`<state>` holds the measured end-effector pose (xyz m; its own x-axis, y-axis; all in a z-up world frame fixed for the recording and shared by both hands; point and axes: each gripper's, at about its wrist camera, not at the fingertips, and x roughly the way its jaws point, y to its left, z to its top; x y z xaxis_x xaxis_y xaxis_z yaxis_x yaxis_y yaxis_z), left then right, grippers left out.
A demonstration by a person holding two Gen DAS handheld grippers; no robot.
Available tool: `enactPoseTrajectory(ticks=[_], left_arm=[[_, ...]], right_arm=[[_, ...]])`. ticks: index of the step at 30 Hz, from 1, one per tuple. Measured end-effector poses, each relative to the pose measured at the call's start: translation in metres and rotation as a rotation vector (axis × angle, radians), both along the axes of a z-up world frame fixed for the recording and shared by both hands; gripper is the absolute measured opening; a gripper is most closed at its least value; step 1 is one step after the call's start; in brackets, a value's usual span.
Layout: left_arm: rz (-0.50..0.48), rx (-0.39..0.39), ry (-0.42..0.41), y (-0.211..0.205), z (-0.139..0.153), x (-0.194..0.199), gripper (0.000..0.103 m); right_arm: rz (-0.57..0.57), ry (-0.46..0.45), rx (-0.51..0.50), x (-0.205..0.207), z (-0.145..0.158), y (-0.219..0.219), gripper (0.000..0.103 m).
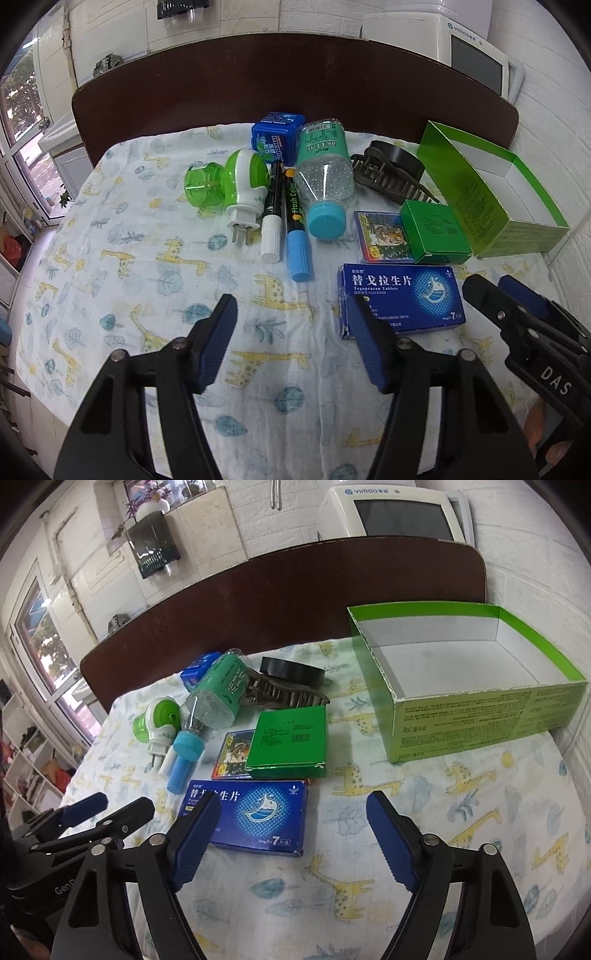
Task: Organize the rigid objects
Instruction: 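Grasp the blue medicine box with the right gripper and lift it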
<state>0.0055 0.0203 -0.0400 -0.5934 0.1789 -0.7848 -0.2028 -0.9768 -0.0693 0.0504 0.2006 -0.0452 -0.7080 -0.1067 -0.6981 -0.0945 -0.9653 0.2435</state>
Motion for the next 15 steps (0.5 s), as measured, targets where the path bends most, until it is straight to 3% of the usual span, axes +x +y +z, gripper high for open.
enactPoseTrajectory(ticks=[2,5,12,15], left_arm=[[-0.024,0.039,-0.036,0.001,-0.004,-0.003,0.043],[-0.049,0.083,-0.072,0.003,-0.007,-0.008,0.042],[-0.123,0.146,-0.127,0.015,-0.010,-0.014,0.042],[-0.146,0.169,-0.172,0.020,-0.019,-0.018,0.031]], right_arm=[[0.003,-0.014,-0.020,-0.002,-0.003,0.002,0.056],[0.006,-0.040,-0.056,-0.004,-0.007,0.006,0.038],[0.020,-0.102,-0.178,-0.015,-0.020,0.016,0.035],[0.009,-0.117,-0.183,-0.015,-0.024,0.018,0.035]])
